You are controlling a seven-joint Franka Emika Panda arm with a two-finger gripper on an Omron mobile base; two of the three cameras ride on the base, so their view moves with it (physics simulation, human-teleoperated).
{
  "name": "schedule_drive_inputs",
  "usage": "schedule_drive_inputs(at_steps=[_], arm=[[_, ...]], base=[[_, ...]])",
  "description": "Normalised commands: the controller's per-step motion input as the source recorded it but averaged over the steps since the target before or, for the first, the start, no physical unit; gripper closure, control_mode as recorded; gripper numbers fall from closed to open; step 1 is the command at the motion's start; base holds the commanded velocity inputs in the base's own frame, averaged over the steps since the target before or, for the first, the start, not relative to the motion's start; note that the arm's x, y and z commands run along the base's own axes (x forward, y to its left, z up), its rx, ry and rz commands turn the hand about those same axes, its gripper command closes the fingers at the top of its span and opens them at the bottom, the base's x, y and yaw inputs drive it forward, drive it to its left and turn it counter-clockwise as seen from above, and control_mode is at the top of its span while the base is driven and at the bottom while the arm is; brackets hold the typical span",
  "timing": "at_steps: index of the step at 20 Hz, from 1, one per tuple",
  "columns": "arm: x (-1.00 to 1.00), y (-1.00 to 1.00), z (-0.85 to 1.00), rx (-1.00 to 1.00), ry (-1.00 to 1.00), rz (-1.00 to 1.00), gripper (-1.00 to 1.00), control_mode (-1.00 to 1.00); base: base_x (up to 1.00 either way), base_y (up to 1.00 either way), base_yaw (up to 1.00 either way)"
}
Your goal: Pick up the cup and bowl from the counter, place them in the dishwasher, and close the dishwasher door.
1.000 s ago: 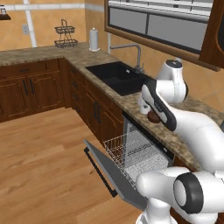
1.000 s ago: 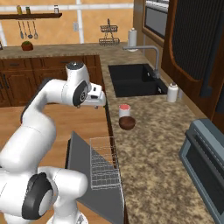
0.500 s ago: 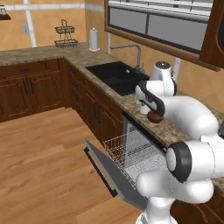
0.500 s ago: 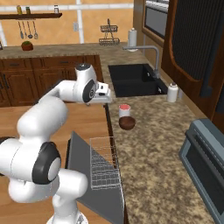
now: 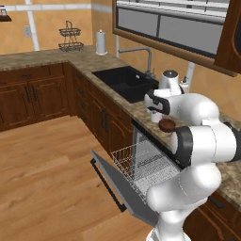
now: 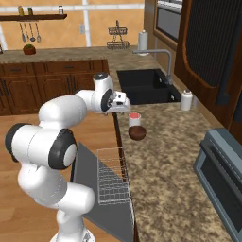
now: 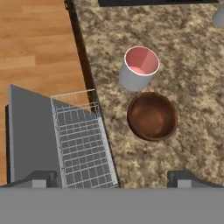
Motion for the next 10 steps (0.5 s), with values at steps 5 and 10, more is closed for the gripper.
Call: schedule_drive_inputs(at_steps=[5, 10], arm=[[0.61, -0.14, -0.19, 0.0, 0.02, 0.0, -1.0, -1.0], [0.66, -0.08, -0.25, 0.0, 0.01, 0.0, -1.0, -1.0]], base=[[0.0, 0.0, 0.0], [0.0, 0.0, 0.0]])
